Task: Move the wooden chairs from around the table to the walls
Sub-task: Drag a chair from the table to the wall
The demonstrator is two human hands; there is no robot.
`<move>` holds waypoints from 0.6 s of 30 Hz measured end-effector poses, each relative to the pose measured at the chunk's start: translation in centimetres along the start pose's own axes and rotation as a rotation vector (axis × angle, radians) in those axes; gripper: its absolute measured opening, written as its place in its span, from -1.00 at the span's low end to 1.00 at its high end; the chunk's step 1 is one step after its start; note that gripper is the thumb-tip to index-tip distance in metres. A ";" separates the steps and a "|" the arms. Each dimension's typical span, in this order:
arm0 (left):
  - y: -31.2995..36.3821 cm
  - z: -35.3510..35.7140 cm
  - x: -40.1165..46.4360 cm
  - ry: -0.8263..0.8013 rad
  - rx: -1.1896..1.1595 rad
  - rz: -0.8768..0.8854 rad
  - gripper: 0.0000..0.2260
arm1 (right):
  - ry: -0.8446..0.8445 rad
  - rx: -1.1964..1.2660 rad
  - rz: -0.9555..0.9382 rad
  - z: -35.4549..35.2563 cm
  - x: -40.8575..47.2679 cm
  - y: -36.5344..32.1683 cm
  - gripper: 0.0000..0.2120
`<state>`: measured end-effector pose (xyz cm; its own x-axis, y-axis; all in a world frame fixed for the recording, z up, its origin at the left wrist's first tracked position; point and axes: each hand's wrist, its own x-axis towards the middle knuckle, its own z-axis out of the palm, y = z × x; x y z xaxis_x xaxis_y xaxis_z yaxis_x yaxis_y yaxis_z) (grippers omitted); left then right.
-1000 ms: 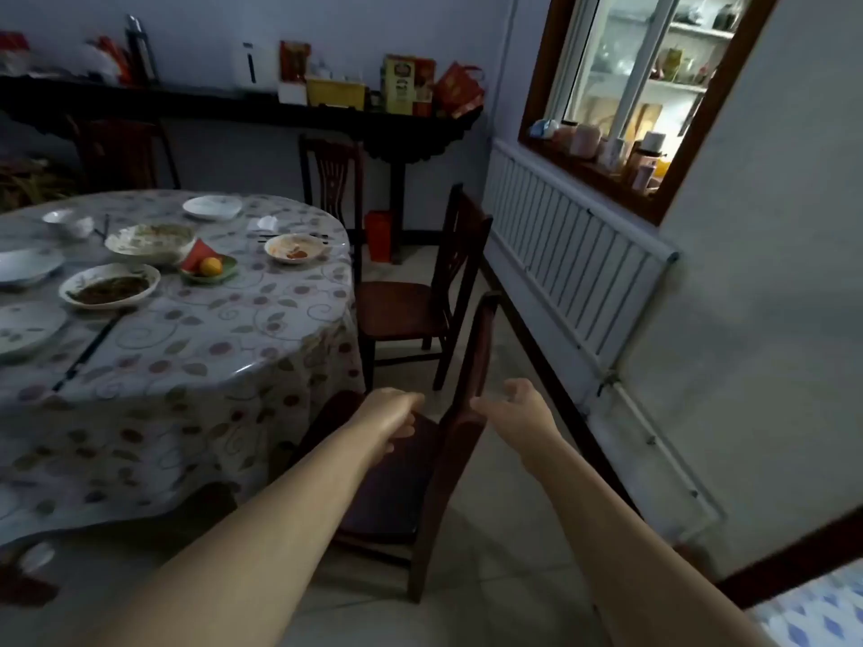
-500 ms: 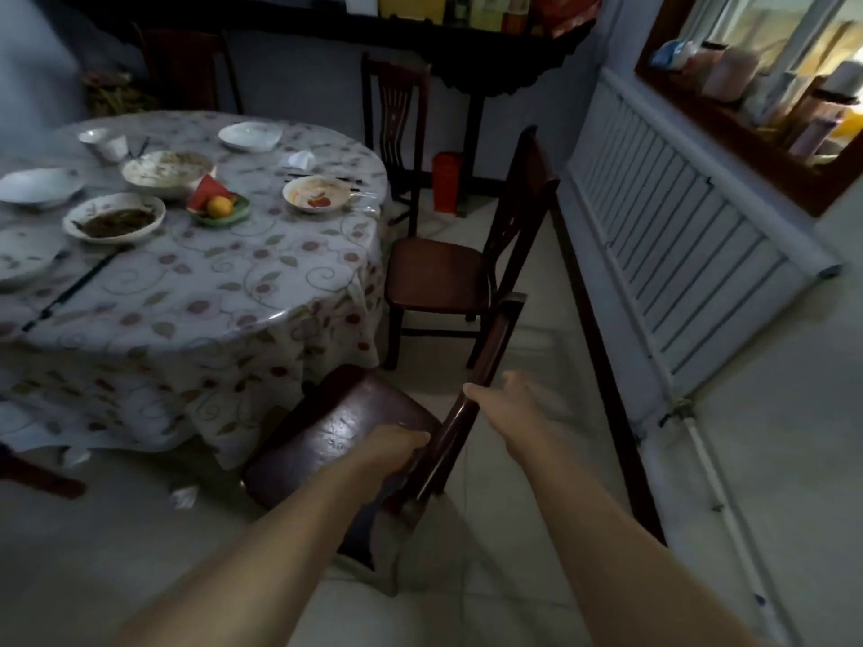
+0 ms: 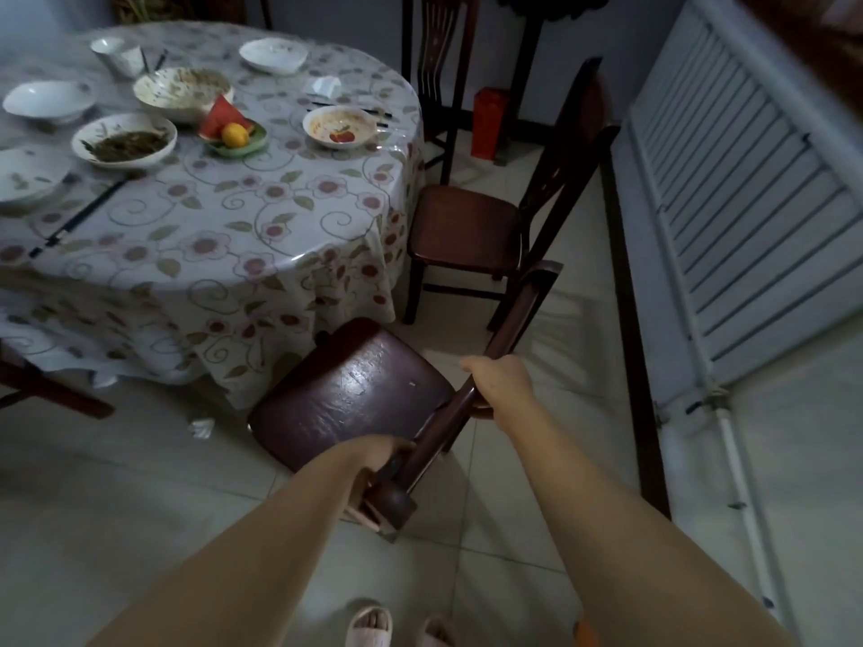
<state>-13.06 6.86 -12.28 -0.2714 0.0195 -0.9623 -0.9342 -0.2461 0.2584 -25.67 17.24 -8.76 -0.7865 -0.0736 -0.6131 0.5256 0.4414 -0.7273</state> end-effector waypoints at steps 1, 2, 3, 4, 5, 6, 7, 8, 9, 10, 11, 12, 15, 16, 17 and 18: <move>-0.2 -0.1 0.3 -0.031 0.002 -0.022 -0.58 | 0.002 0.012 0.007 0.1 0.0 0.0 -0.54; -0.4 -0.2 0.3 -0.044 0.037 -0.019 -0.62 | 0.005 0.022 0.010 0.1 -0.1 0.0 -0.58; -0.7 -0.3 0.2 -0.039 0.090 -0.009 -0.71 | 0.013 0.028 0.013 0.2 -0.1 0.0 -0.61; -0.9 -0.4 0.2 -0.022 0.139 -0.002 -0.79 | 0.024 0.034 0.015 0.2 -0.2 0.0 -0.62; -1.1 -0.6 0.5 -0.022 0.162 -0.009 -0.82 | 0.036 0.042 0.014 0.3 -0.3 -0.1 -0.63; -1.3 -0.8 0.6 -0.029 0.145 -0.037 -0.80 | 0.046 0.048 0.013 0.4 -0.4 -0.1 -0.64; -1.4 -0.9 0.5 -0.027 0.130 -0.043 -0.76 | 0.052 0.054 0.016 0.5 -0.4 -0.1 -0.64; -1.5 -0.9 0.5 -0.033 0.114 -0.043 -0.73 | 0.056 0.062 0.019 0.5 -0.5 -0.2 -0.64; -1.4 -0.9 0.6 -0.053 0.112 -0.052 -0.72 | 0.061 0.071 0.022 0.5 -0.6 -0.2 -0.64; -1.3 -0.9 0.5 -0.047 0.150 -0.054 -0.73 | 0.066 0.079 0.022 0.6 -0.6 -0.2 -0.66; -1.2 -0.7 0.5 -0.038 0.223 -0.043 -0.77 | 0.070 0.085 0.023 0.6 -0.6 -0.2 -0.67; -0.9 -0.4 0.1 -0.016 0.279 -0.018 -0.80 | 0.073 0.091 0.024 0.7 -0.7 -0.2 -0.67; 0.1 0.3 -0.8 0.087 0.200 0.212 -0.70 | 0.081 0.111 0.023 0.8 -0.7 -0.1 -0.68; 0.3 0.5 -1.2 0.125 0.191 0.310 -0.67 | 0.082 0.112 0.024 0.8 -0.7 0.0 -0.67; 0.6 0.6 -1.5 0.130 0.214 0.400 -0.66 | 0.082 0.110 0.024 0.8 -0.7 0.0 -0.65; 0.8 0.8 -1.9 0.094 0.242 0.480 -0.67 | 0.081 0.107 0.023 0.8 -0.6 0.0 -0.63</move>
<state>-13.46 7.43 -10.15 -0.6693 -0.1295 -0.7317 -0.7398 0.0246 0.6724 -24.97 16.59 -8.60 -0.7951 0.0094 -0.6064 0.5720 0.3442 -0.7446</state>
